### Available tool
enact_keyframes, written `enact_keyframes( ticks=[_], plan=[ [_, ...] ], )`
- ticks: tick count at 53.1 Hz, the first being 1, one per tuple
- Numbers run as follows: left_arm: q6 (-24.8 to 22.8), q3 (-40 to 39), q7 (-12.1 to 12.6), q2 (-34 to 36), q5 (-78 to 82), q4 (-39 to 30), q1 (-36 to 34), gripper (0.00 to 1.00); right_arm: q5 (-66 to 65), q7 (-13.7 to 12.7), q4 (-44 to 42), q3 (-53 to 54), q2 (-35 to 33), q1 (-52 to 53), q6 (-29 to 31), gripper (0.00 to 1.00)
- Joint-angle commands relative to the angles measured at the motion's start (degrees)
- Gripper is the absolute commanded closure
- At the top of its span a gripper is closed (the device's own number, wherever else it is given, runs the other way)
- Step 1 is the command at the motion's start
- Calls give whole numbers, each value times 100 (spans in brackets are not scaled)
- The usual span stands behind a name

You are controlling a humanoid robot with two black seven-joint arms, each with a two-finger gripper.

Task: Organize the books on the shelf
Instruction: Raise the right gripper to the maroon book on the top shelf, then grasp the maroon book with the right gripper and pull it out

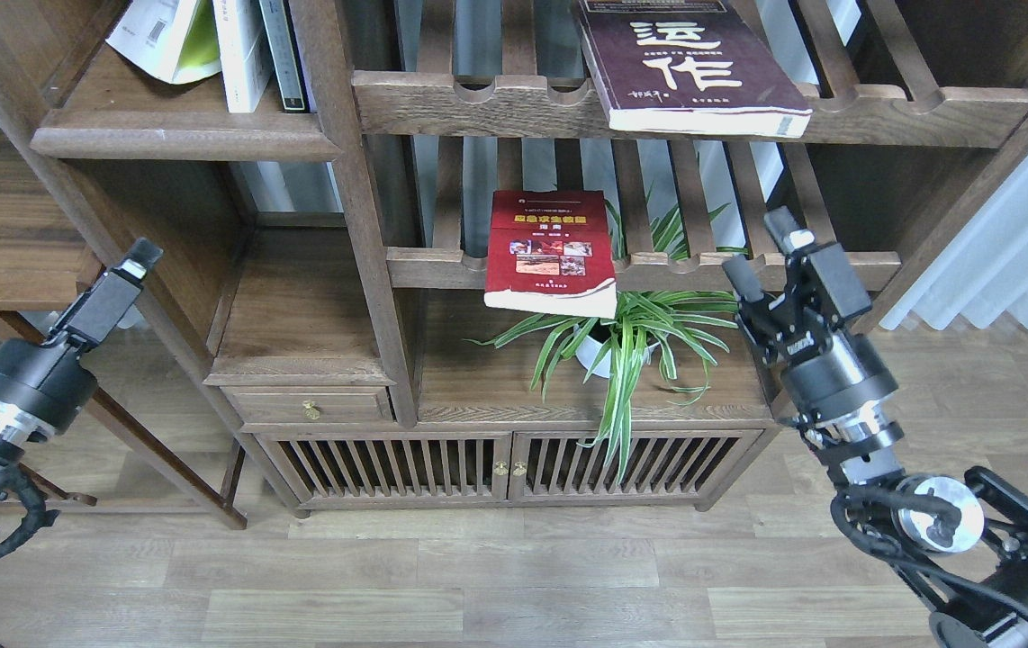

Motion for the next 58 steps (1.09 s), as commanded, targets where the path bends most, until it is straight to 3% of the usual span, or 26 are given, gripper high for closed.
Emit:
enact_keyframes(
  ticks=[1, 16, 45, 52, 53, 54, 58],
  plan=[
    [0, -2, 24, -2, -2, 55, 9, 0, -2, 4, 11, -29, 127, 334, -145, 1],
    [0, -28, 15, 6, -2, 64, 132, 0, -55, 12, -85, 15, 944, 852, -1525, 1],
    [0, -406, 59, 6, -2, 64, 290, 0, -55, 13, -525, 402, 1121, 1424, -2246, 5],
    [0, -415, 24, -2, -2, 64, 290, 0, -55, 21, -560, 560, 1252, 1433, -2352, 21],
    [0, -415, 15, -2, -2, 64, 290, 0, -55, 21, -569, 621, 1296, 1433, -2352, 27],
    [0, -415, 15, -11, -2, 64, 290, 0, -72, 21, -604, 787, 1410, 1433, -2352, 40],
    [0, -415, 15, -11, -2, 64, 290, 0, -134, 39, -630, 903, 1463, 1442, -2361, 56]
  ],
)
